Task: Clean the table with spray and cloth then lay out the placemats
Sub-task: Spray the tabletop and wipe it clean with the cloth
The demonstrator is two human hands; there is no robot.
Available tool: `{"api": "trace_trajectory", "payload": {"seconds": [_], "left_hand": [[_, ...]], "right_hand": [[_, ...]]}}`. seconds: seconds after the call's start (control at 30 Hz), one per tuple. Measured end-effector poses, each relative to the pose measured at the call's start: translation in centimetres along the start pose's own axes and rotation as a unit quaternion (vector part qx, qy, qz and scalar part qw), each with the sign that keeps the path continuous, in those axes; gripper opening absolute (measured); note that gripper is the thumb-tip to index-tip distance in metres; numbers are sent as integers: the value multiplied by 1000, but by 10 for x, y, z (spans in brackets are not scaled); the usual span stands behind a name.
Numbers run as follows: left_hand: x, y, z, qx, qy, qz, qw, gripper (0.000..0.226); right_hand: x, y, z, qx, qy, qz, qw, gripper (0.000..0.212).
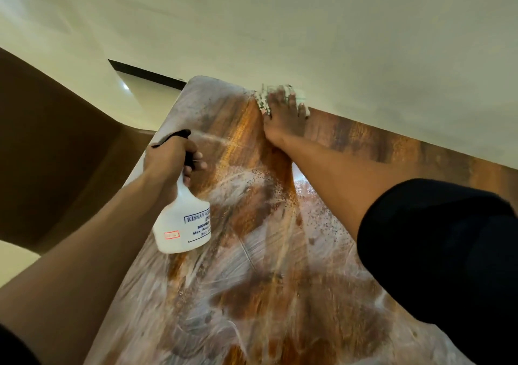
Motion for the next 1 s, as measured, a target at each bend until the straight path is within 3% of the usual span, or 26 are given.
{"api": "trace_trajectory", "payload": {"seconds": [0.1, 0.23, 0.33, 0.43, 0.57, 0.7, 0.83, 1.0], "left_hand": [[6, 16, 11, 16, -2, -14, 1000, 48], [5, 28, 23, -8, 1, -41, 999, 57], [-1, 32, 30, -43, 10, -58, 997, 66], [-8, 33, 30, -49, 10, -55, 997, 62], [-24, 34, 25, -26, 8, -55, 998, 57], [-31, 31, 23, 0, 22, -15, 1000, 47], [-32, 32, 24, -14, 22, 1, 1000, 13], [-34, 39, 32, -57, -5, 2, 998, 25]], "right_hand": [[45, -6, -1, 24, 114, 3, 993, 60], [112, -33, -20, 76, 311, -2, 947, 57], [119, -42, -17, 98, 379, -3, 920, 57], [103, -30, 7, 102, 362, 0, 927, 57], [59, -11, 49, 37, 196, -12, 980, 59], [56, -15, 59, 5, 85, -14, 996, 59], [91, -28, 54, -10, 100, -4, 995, 60], [145, -41, 44, 31, 254, -19, 966, 59]]}}
Point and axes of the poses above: each hand's wrist, its own z-axis towards the middle knuckle, its own y-axis out of the back of the hand, x = y × z, the point moved 2 cm from there along z, towards the middle knuckle, and after that the axes turned 7 degrees about -x, right-handed, at the moved point
